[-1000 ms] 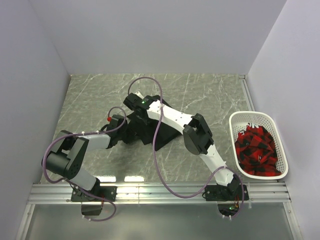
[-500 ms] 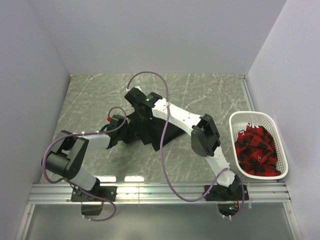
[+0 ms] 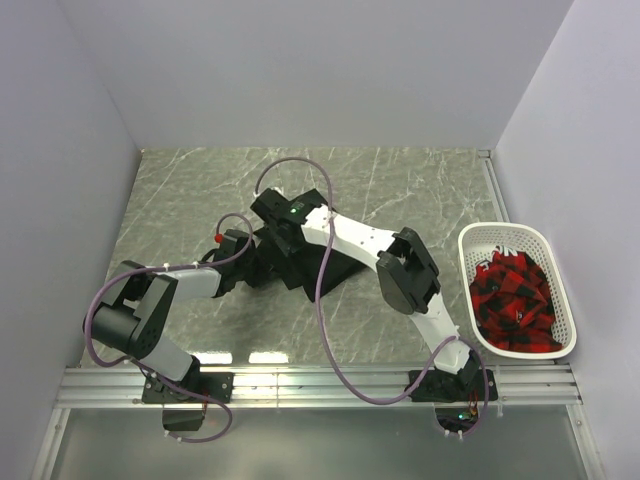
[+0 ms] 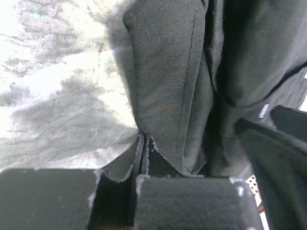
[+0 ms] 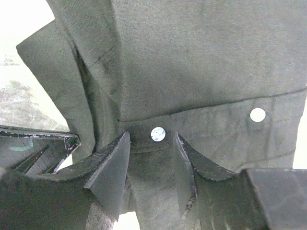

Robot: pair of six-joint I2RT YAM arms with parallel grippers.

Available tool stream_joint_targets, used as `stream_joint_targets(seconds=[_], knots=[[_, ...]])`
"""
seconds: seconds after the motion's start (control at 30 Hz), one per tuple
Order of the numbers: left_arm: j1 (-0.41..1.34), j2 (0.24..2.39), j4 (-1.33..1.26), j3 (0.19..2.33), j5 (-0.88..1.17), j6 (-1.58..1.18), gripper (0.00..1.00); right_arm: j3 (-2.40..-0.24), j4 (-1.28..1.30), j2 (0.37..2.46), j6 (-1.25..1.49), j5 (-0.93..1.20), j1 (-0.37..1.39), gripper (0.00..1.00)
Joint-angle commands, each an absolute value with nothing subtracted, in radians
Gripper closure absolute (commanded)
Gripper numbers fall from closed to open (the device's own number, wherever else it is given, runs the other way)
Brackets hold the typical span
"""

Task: Fold and stack the long sleeve shirts
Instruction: Fold the shirt

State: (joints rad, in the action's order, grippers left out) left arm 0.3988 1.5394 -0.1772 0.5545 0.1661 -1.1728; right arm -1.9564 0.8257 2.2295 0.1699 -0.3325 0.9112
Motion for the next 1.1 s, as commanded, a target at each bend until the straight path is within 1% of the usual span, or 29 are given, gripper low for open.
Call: stream_joint_targets(seconds=[0.0, 0.17, 0.3, 0.53, 0.57, 0.6, 0.67, 0.7, 0.77, 1.07], knots=[[0.403, 1.531, -0.167, 0.54, 0.135, -1.175, 1.0, -1.928, 0.764, 2.18, 0.147, -0.353, 0.939, 0.51], [0.403, 1.525, -0.161, 0.538, 0.129, -1.177, 1.0, -1.936, 0.778, 2.209, 0.129, -0.406, 0.948, 0.51], [0.402, 1.528, -0.166, 0.538, 0.132, -1.178, 1.0, -1.914, 0.752, 2.201, 0.115, -0.403, 0.953, 0.51], [0.403, 1.531, -0.163, 0.54, 0.13, -1.177, 0.99, -1.902, 0.741, 2.226, 0.104, -0.469, 0.953, 0.58], [0.403, 1.529, -0.161, 0.538, 0.129, -1.177, 1.0, -1.899, 0.735, 2.227, 0.104, -0.474, 0.953, 0.59], [0.403, 1.529, -0.161, 0.54, 0.127, -1.177, 1.0, -1.896, 0.73, 2.226, 0.104, -0.469, 0.953, 0.67], [0.403, 1.532, -0.163, 0.54, 0.126, -1.177, 1.0, -1.884, 0.716, 2.218, 0.104, -0.463, 0.954, 0.77], [0.403, 1.534, -0.163, 0.54, 0.129, -1.177, 0.99, -1.882, 0.716, 2.211, 0.106, -0.456, 0.954, 0.89], [0.403, 1.537, -0.164, 0.54, 0.13, -1.177, 1.0, -1.888, 0.718, 2.201, 0.107, -0.453, 0.953, 1.0], [0.403, 1.54, -0.166, 0.543, 0.132, -1.177, 0.99, -1.905, 0.741, 2.129, 0.112, -0.449, 0.954, 1.0]])
